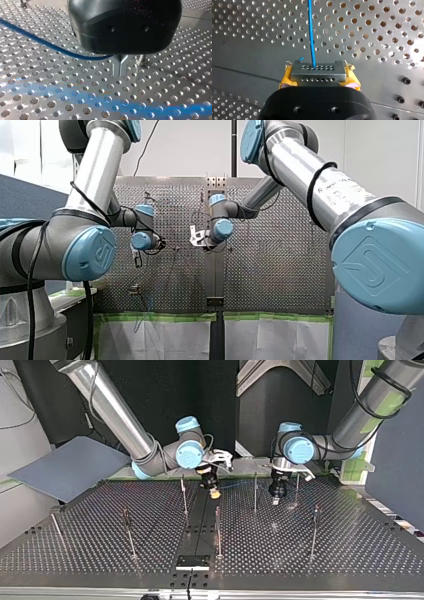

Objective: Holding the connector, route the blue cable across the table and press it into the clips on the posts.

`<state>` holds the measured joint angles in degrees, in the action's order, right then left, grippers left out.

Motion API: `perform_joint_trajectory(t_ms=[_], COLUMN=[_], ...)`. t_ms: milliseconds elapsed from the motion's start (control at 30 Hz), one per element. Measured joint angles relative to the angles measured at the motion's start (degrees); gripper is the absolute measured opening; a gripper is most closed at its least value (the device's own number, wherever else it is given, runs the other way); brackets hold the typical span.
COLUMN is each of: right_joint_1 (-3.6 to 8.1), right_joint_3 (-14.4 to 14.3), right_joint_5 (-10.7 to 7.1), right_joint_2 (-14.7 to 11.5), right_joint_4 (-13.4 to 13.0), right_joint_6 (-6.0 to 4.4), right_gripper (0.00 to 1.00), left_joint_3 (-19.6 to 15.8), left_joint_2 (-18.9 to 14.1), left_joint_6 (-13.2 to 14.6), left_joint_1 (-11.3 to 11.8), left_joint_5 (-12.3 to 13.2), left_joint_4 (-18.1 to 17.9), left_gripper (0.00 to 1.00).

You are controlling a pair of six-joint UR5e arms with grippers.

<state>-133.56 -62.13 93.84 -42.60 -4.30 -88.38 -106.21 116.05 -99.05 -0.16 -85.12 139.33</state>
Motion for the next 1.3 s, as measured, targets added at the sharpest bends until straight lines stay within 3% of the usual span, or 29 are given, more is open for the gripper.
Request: perform_joint_trajectory(t_ms=[100, 133, 167, 233, 267, 300, 367, 500, 567, 600, 667, 767, 1000, 1300], right_joint_1=[0.25, 0.32, 0.36, 0.41, 0.43, 0.46, 0.58, 0.91, 1.08, 1.13, 1.2, 1.22, 1.24, 1.67], right_joint_3=[0.1, 0.2, 0.2, 0.3, 0.3, 0.3, 0.3, 0.4, 0.4, 0.4, 0.4, 0.4, 0.3, 0.3], right_joint_5=[-0.42, -0.64, -0.77, -0.97, -1.01, -1.05, -1.08, -1.1, -1.11, -1.12, -1.18, -1.25, -1.28, -1.34], right_joint_2=[0.0, 0.0, 0.0, 0.0, 0.0, 0.0, 0.0, 0.0, 0.0, 0.0, 0.0, 0.0, 0.0, 0.0], right_joint_4=[0.0, 0.0, 0.0, 0.0, 0.0, 0.0, 0.0, 0.0, 0.0, 0.0, 0.0, 0.0, 0.1, 0.2], right_joint_6=[-0.03, -0.04, -0.04, -0.05, -0.05, -0.04, -0.01, 0.02, 0.01, 0.01, 0.02, 0.03, 0.03, -0.63], right_gripper=[0.0, 0.0, 0.0, 0.0, 0.0, 0.0, 0.0, 0.0, 0.0, 0.0, 0.0, 0.0, 0.0, 0.0], left_joint_3=[0.1, 0.1, 0.0, 0.0, 0.0, 0.0, 0.0, 0.0, 0.0, 0.0, 0.0, -0.1, -1.8, -7.0], left_joint_2=[0.0, 0.0, 0.0, 0.0, 0.0, 0.0, 0.0, -0.1, -0.1, -0.1, -0.1, -0.1, -2.1, -7.4], left_joint_6=[0.3, 0.5, 0.8, 1.4, 1.6, 1.8, 2.5, 3.8, 4.8, 5.2, 6.1, 6.8, 7.1, 2.9], left_joint_1=[0.0, 0.0, 0.0, 0.0, 0.0, 0.0, -0.1, -0.4, -0.5, -0.5, -0.5, -0.5, -0.7, -1.3], left_joint_5=[0.0, 0.0, -0.1, -0.4, -0.5, -0.7, -1.0, -1.3, -1.4, -1.4, -1.3, -1.3, -2.1, -4.3], left_joint_4=[0.6, 1.0, 1.2, 1.9, 2.3, 2.6, 3.4, 5.4, 6.6, 7.1, 8.3, 10.0, 12.8, 8.7], left_gripper=[0.0, 0.06, 0.19, 0.19, 0.44, 0.44, 0.65, 0.65, 0.75, 0.75, 0.94, 1.0, 1.0, 1.0])
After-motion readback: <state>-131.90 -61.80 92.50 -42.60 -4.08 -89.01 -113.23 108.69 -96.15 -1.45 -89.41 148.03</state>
